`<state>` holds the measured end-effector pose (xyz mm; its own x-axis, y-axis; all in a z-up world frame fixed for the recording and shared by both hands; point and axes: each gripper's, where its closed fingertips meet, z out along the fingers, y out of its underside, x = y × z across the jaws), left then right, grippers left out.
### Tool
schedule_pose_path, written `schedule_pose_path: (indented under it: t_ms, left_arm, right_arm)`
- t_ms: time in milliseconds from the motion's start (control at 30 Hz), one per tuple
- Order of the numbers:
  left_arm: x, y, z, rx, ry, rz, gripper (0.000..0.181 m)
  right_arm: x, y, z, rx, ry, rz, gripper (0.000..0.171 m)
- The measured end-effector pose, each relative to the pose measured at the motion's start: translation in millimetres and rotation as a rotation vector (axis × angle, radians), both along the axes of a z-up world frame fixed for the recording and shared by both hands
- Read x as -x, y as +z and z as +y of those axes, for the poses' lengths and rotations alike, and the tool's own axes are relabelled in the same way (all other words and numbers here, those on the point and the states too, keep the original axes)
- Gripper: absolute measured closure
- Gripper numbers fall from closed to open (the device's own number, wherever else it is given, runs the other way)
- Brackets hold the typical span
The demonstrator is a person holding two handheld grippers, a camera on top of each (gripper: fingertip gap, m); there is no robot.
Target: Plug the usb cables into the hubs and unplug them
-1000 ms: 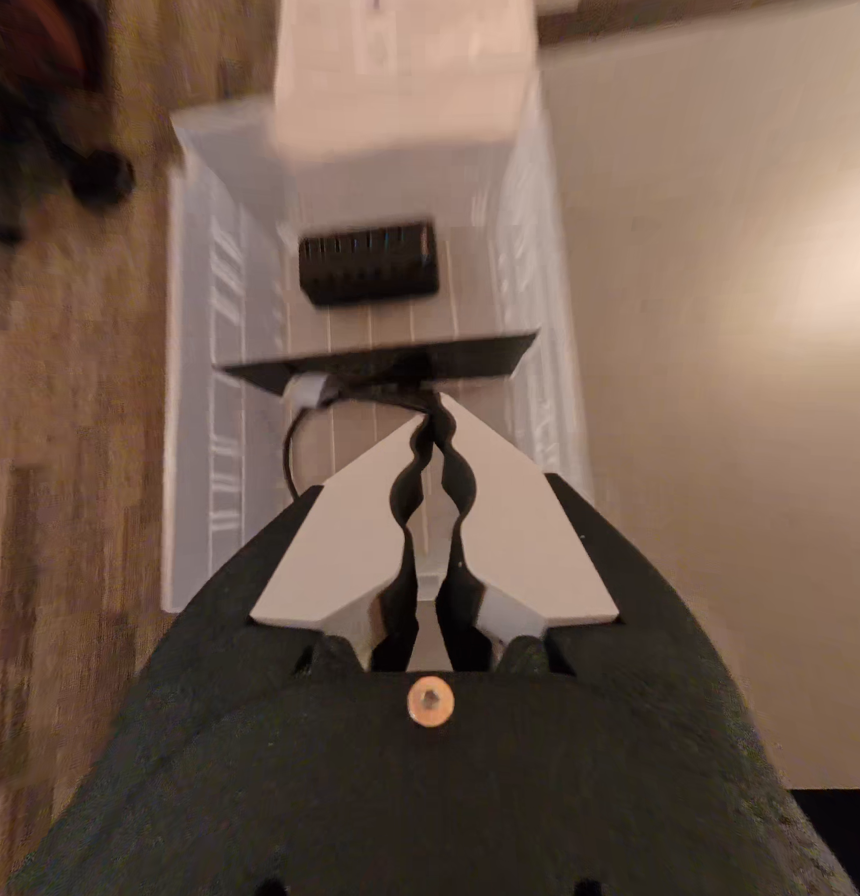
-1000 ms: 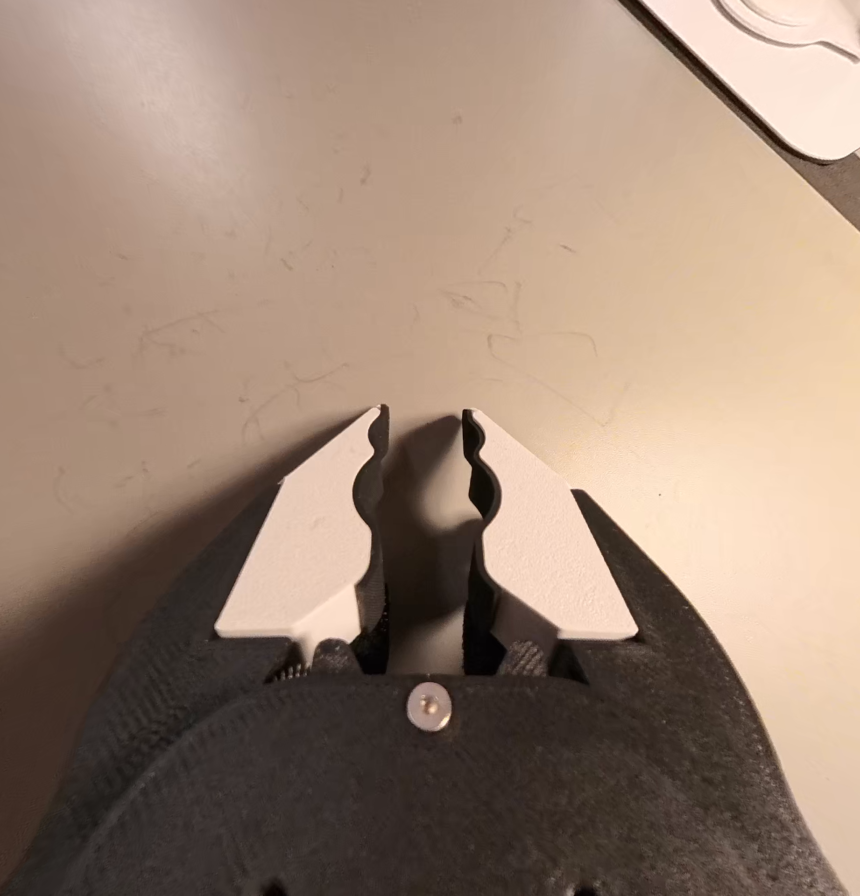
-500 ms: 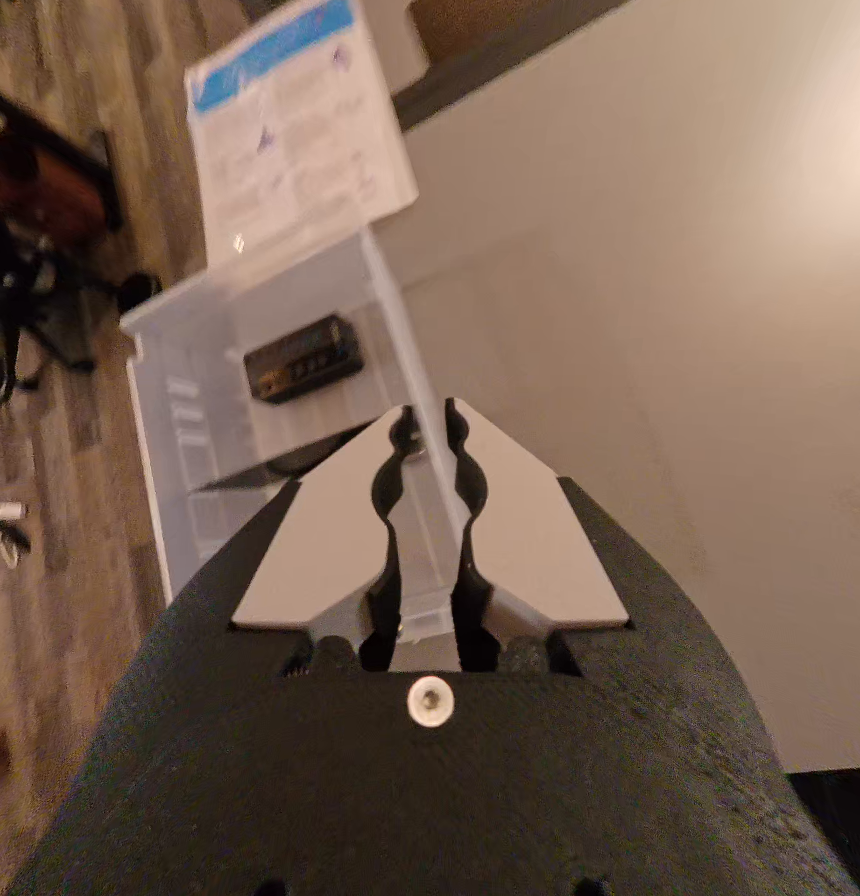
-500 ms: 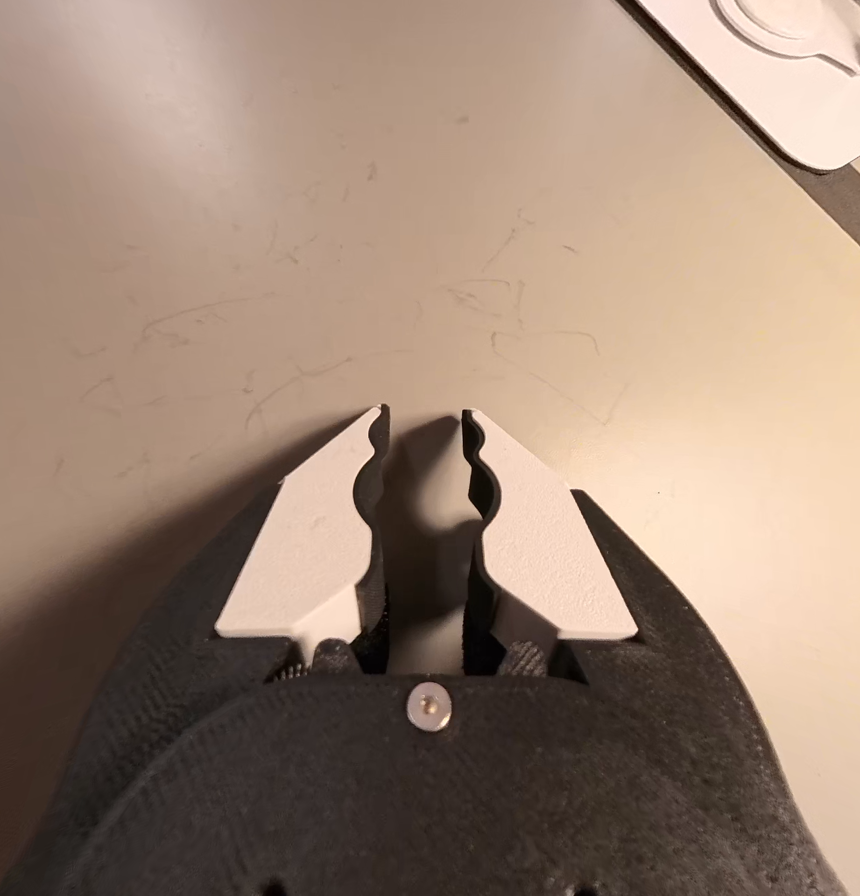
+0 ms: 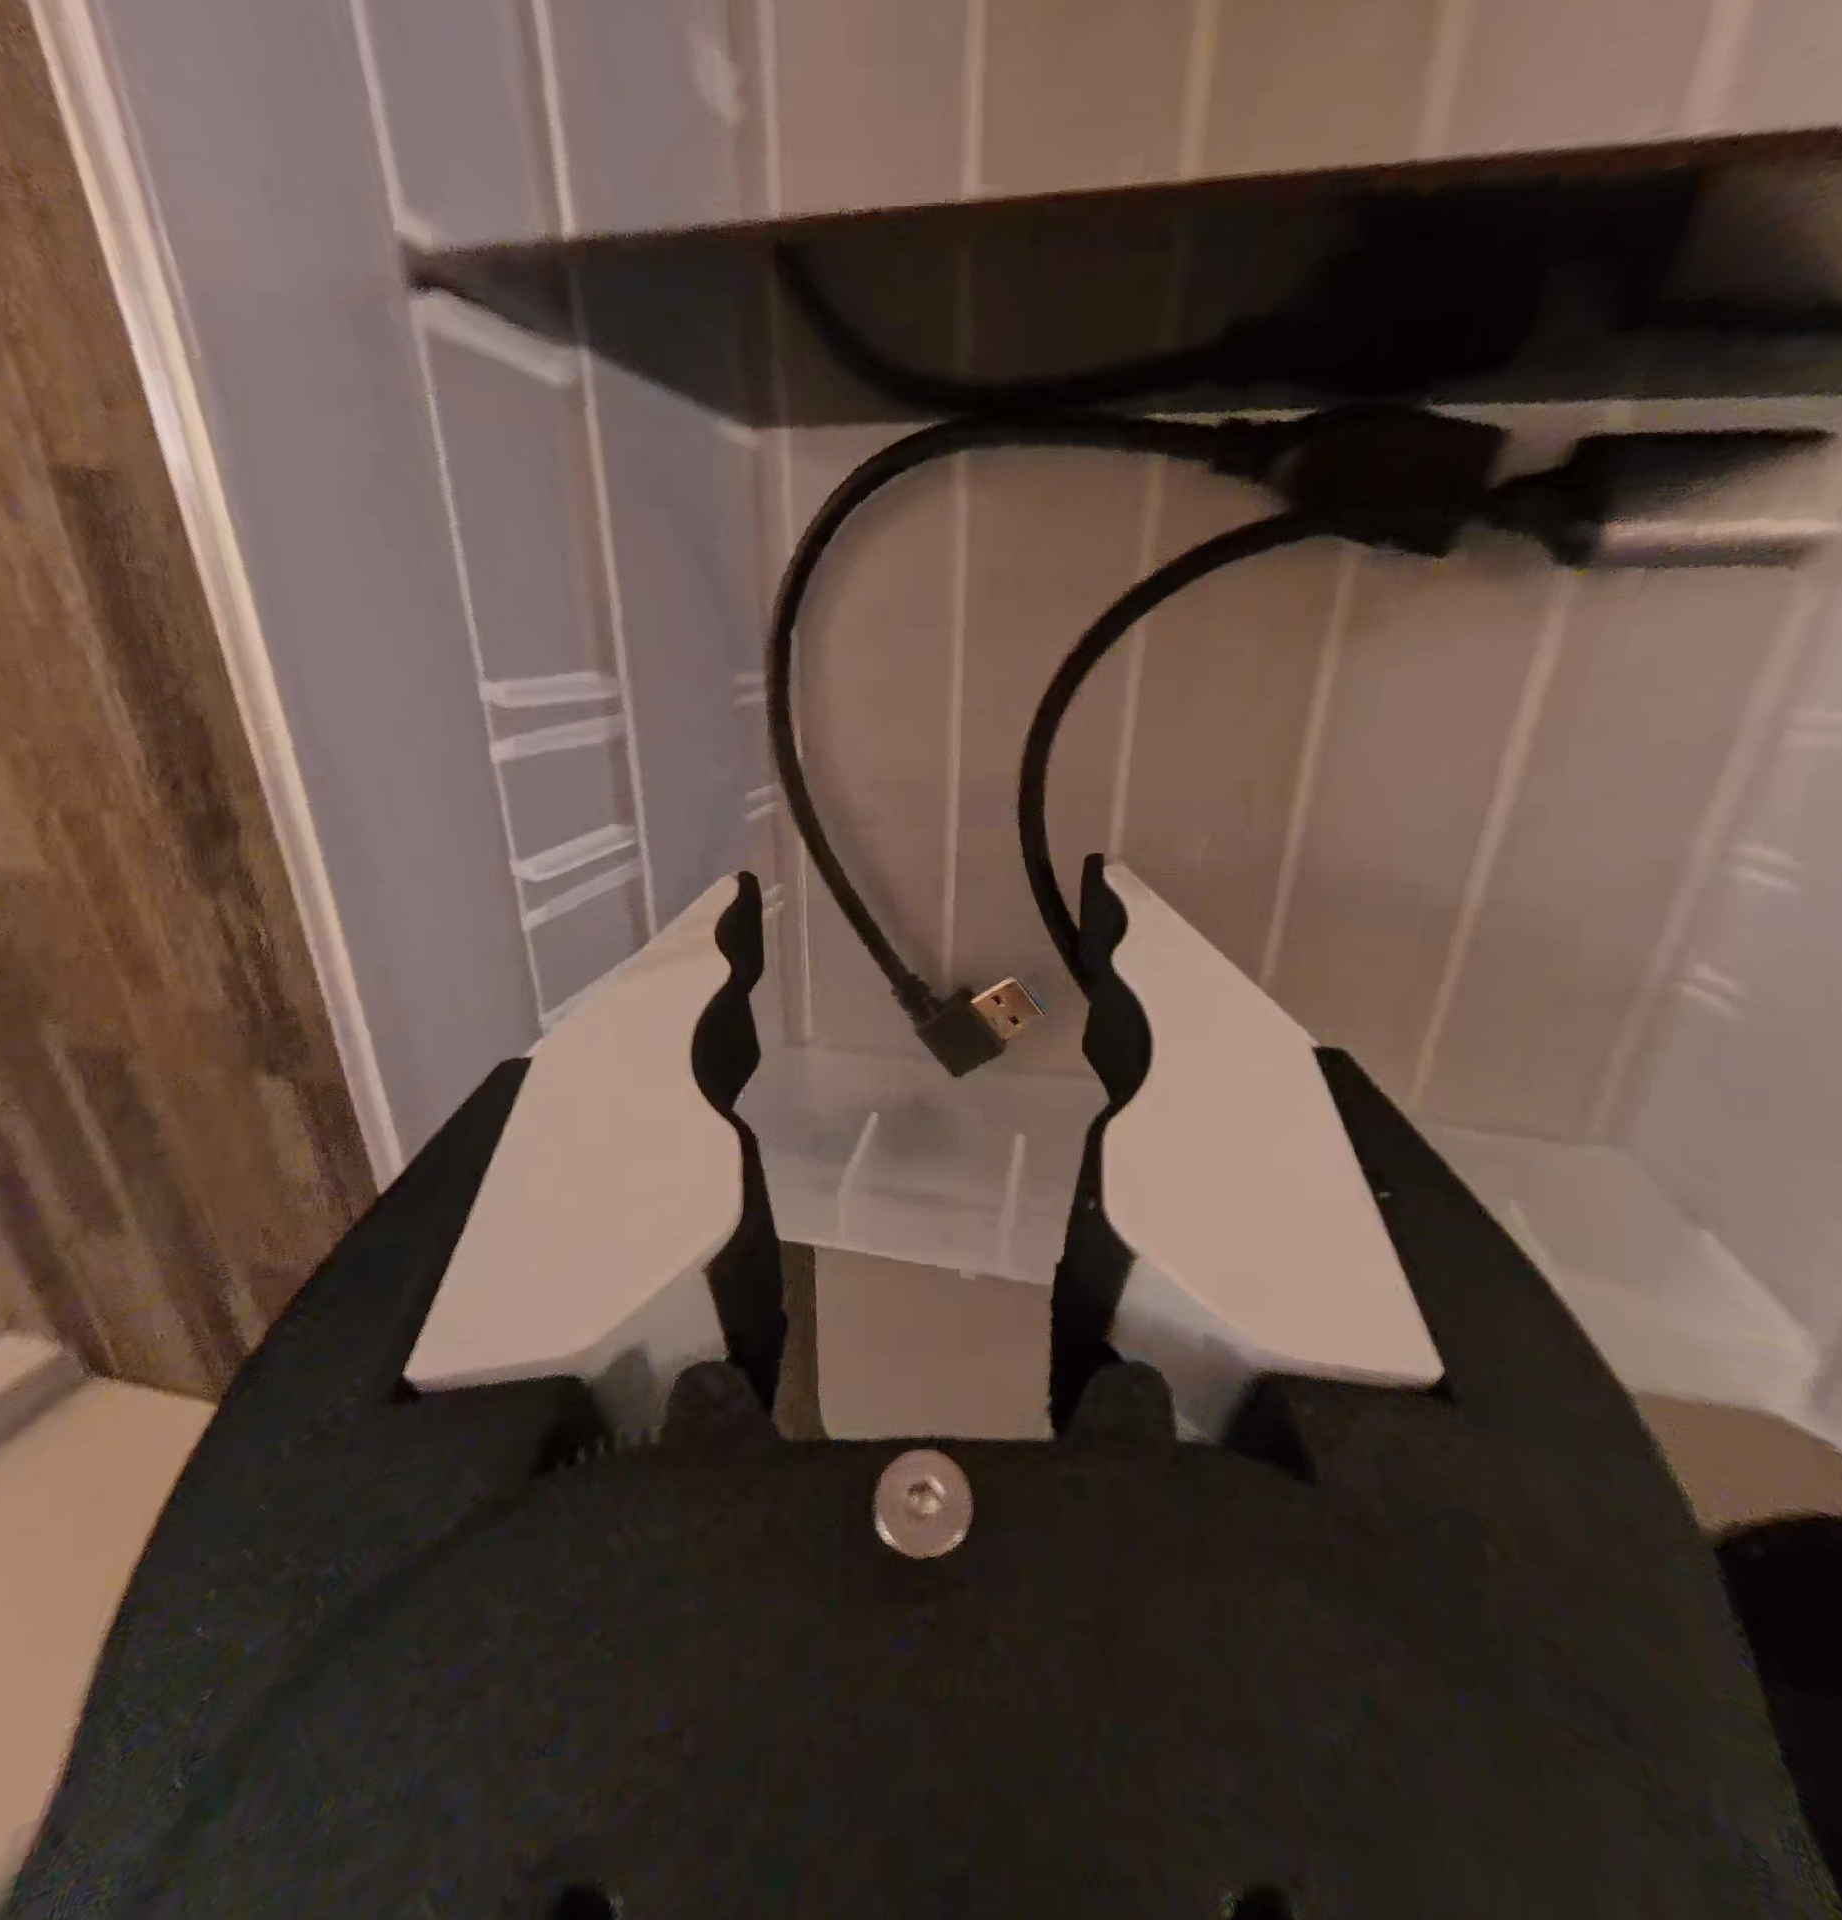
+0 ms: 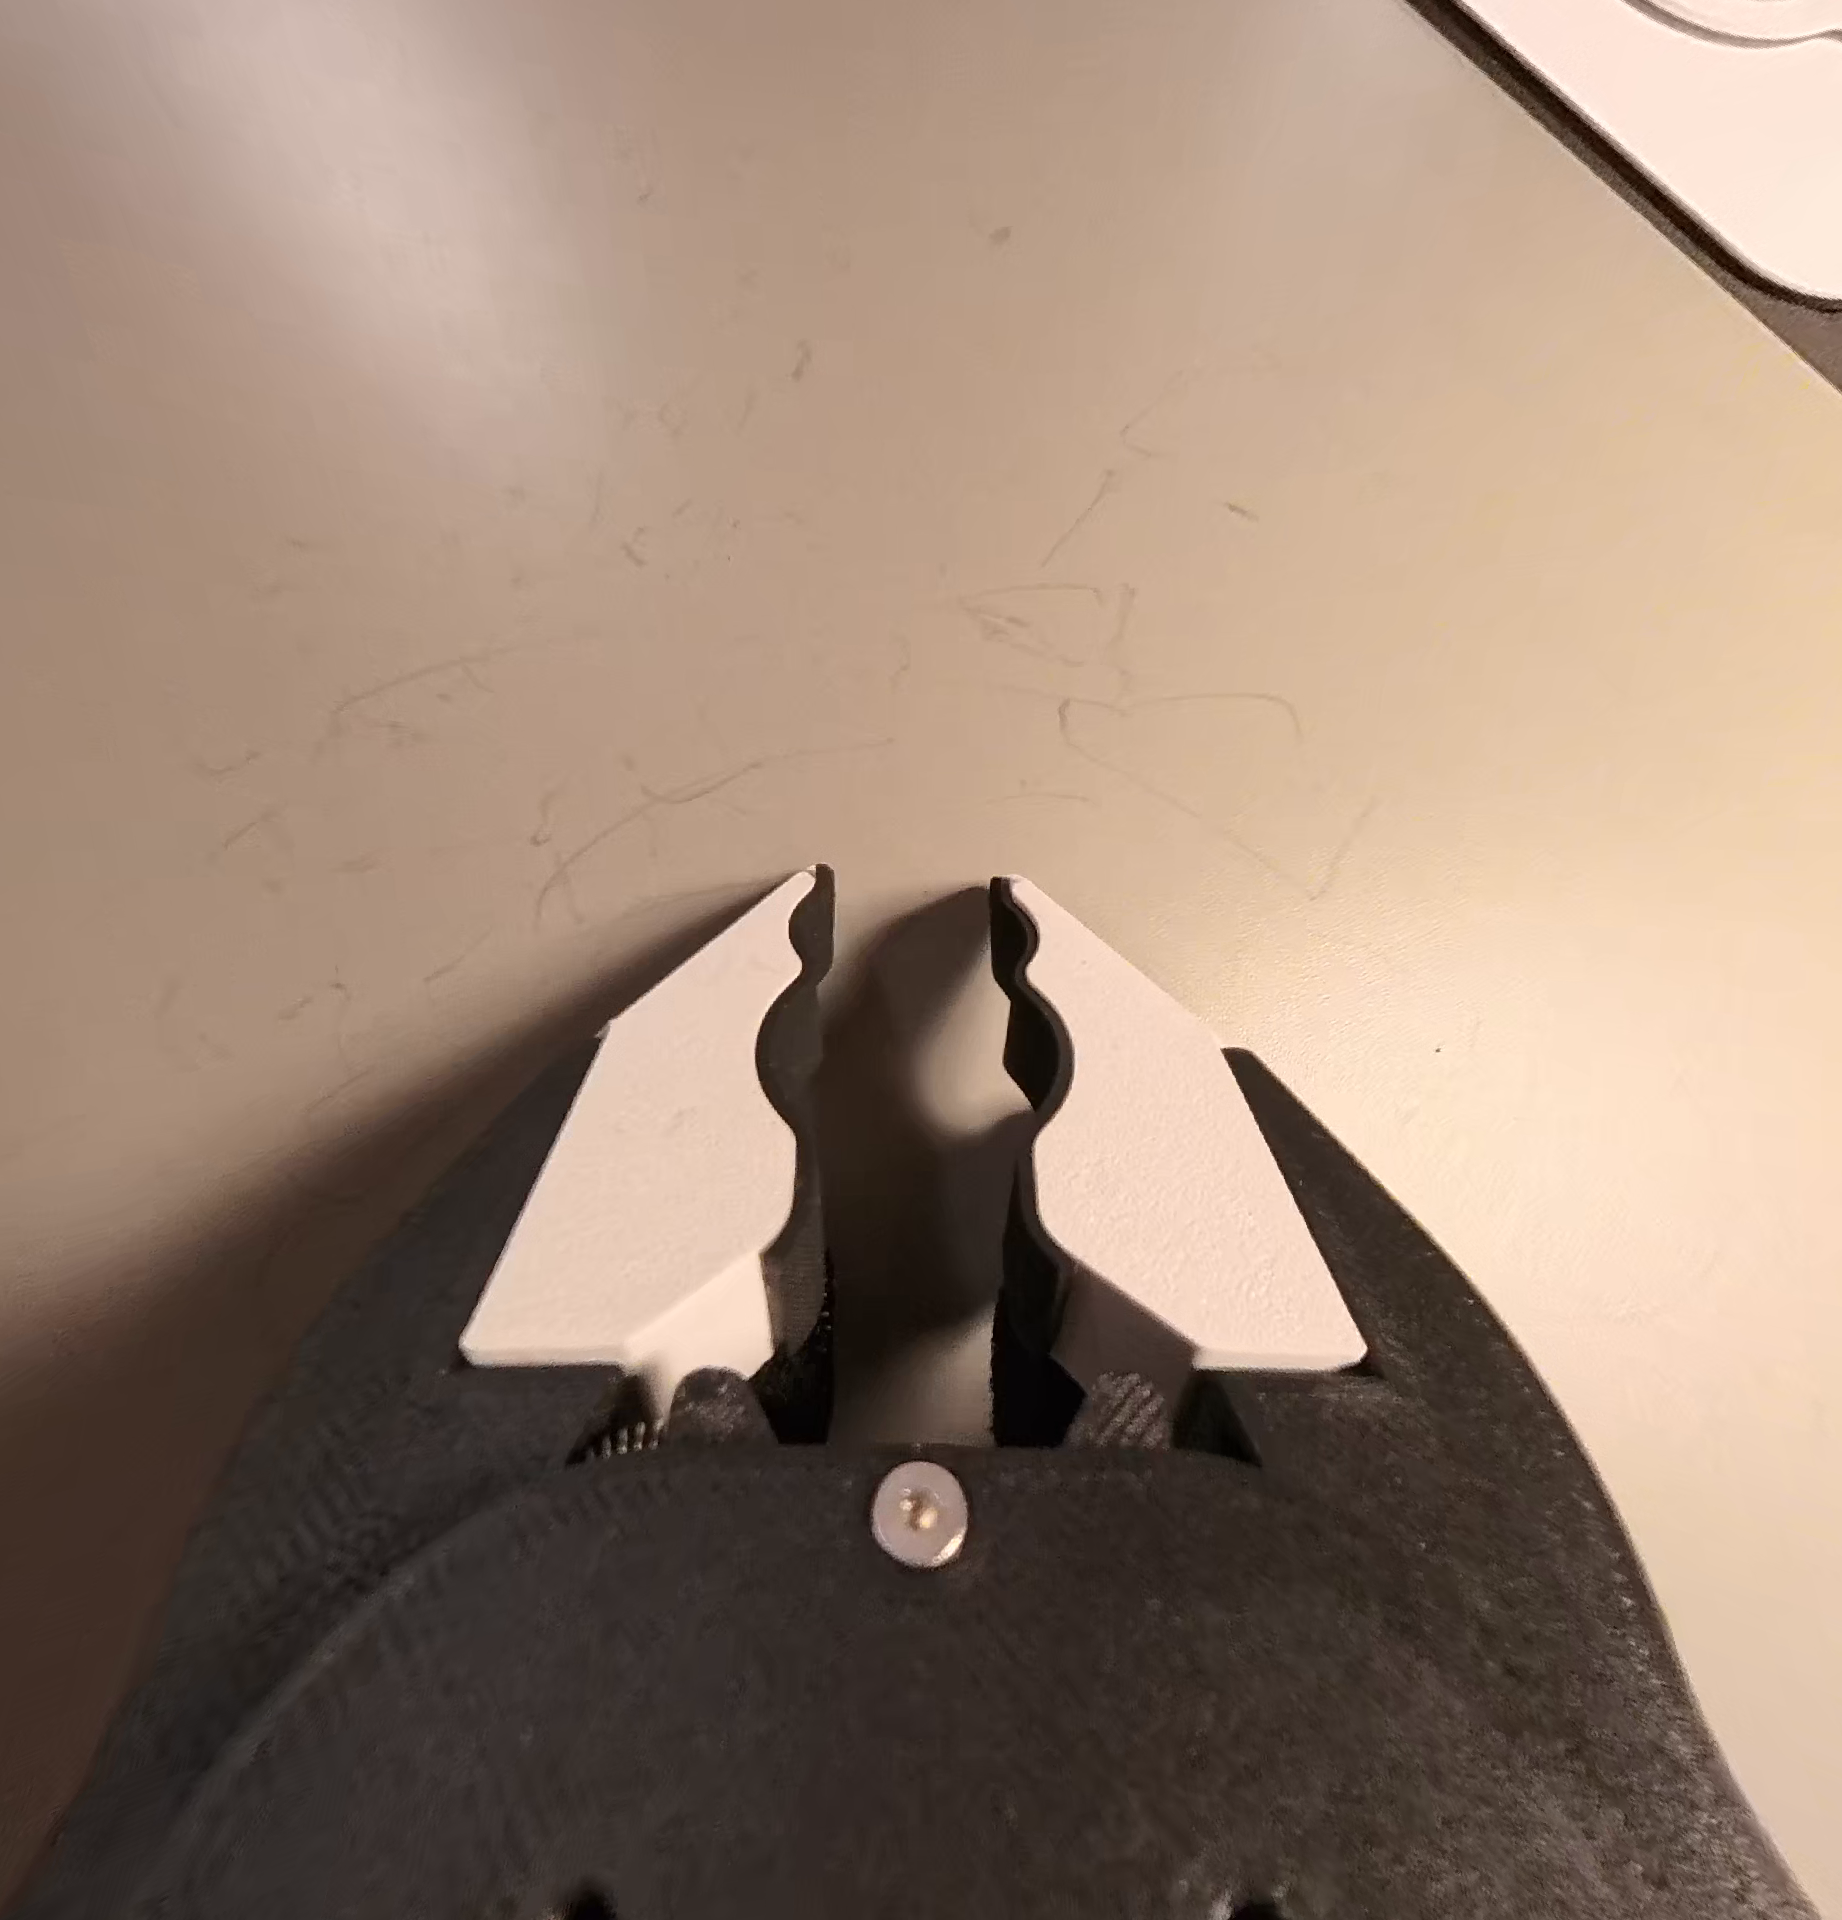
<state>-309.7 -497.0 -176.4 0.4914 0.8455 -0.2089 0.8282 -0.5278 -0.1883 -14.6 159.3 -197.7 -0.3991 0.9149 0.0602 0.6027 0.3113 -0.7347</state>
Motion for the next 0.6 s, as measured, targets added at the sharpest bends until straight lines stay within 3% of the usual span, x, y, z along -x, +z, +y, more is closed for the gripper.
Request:
schedule_pose_path:
  t_ms: [33, 267, 400, 600]
  left_arm:
    - [1.3, -4.3, -3.4, 0.006, 0.036, -0.001, 0.117]
    - [1.0, -18.3, -8.7, -0.043, 0.151, 0.002, 0.127]
    - [-9.5, -22.7, 5.2, -0.047, 0.076, -0.043, 0.173]
    - [-8.5, -16.7, 22.1, -0.164, 0.035, -0.015, 0.175]
  right_arm:
    - [0.0, 0.0, 0.0, 0.002, 0.000, -0.001, 0.141]
    - [-0.2, 0.1, -0.7, -0.007, 0.005, 0.003, 0.142]
    - [-0.6, 0.2, -1.7, -0.013, 0.012, 0.007, 0.143]
    - [-1.4, 0.6, -3.4, -0.028, 0.025, 0.016, 0.144]
